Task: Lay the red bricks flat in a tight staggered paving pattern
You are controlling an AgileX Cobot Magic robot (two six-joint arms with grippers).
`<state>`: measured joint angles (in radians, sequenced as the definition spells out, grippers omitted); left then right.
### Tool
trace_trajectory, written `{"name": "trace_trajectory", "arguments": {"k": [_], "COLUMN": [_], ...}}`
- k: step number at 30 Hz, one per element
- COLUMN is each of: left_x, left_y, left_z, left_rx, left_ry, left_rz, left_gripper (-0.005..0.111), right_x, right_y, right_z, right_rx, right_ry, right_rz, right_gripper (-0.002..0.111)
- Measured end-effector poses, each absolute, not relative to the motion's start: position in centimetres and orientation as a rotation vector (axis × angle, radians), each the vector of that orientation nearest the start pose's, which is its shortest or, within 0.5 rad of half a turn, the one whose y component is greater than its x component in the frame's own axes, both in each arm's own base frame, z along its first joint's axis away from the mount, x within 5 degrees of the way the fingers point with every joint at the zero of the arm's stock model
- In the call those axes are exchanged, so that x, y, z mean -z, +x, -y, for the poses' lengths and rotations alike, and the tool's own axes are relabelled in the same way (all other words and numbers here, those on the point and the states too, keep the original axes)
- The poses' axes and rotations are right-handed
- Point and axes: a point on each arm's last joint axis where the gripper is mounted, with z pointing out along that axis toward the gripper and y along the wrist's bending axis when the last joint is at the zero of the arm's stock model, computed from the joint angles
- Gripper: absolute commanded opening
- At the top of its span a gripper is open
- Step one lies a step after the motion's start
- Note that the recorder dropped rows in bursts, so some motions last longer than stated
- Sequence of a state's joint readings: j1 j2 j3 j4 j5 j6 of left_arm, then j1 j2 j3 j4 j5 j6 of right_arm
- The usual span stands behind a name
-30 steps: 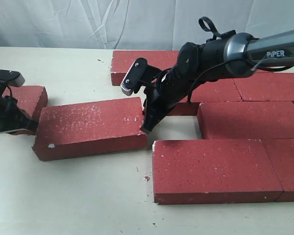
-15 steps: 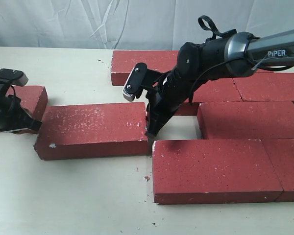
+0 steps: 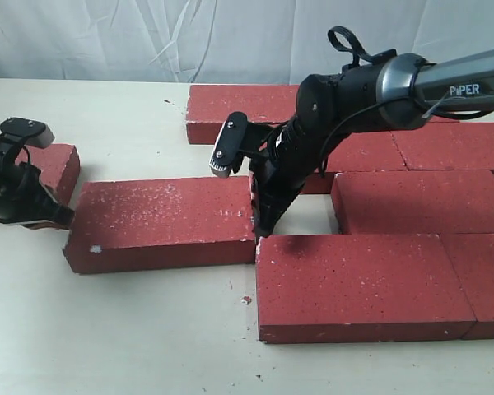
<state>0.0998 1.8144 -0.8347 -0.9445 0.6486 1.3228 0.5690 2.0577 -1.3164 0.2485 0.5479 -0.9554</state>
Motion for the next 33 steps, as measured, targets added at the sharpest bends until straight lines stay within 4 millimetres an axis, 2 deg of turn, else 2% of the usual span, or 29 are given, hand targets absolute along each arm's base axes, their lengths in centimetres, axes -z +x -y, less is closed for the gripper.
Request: {"name": "trace_trajectory", "arguments": {"k": [8,11,15,18,20,23,28,33], "left_x": [-12.9,-12.9,-12.8,-12.9,-12.9,-13.0,-13.1,-12.8], "left_y": [30.3,30.5,30.9,30.9,30.7,30.6,30.7,31.2], "left_z": [1.4,1.4,1.0,1.0,1.2,1.6,1.7,2.9], "left_rx": [0.567,0.534,0.450,0.465,0.504,0.552,0.556,0.478], "left_ry": [0.622,0.616,0.580,0.566,0.572,0.586,0.591,0.638], "left_rz": [-2.625,-2.621,-2.612,-2.615,-2.620,-2.614,-2.592,-2.576], "left_gripper": [0.000,0.000,0.000,0.000,0.000,0.000,0.000,0.000], "right_x": [-13.3,-13.8,-16.8,-19.7,-20.5,-20.4,-19.0,-18.9], "right_y": [33.8,33.7,33.5,33.2,32.9,32.8,33.3,33.5], "right_z": [-22.6,-22.6,-22.5,-22.3,-22.3,-22.3,-22.6,-22.7], "right_rx": [-0.092,-0.094,-0.110,-0.144,-0.174,-0.194,-0.188,-0.184], "right_ry": [-1.765,-1.739,-1.592,-1.447,-1.399,-1.385,-1.377,-1.361], "right_rz": [-2.199,-2.208,-2.235,-2.248,-2.268,-2.288,-2.298,-2.285], "right_gripper": [-0.001,-0.001,-0.001,-0.001,-0.001,-0.001,-0.001,-0.001]}}
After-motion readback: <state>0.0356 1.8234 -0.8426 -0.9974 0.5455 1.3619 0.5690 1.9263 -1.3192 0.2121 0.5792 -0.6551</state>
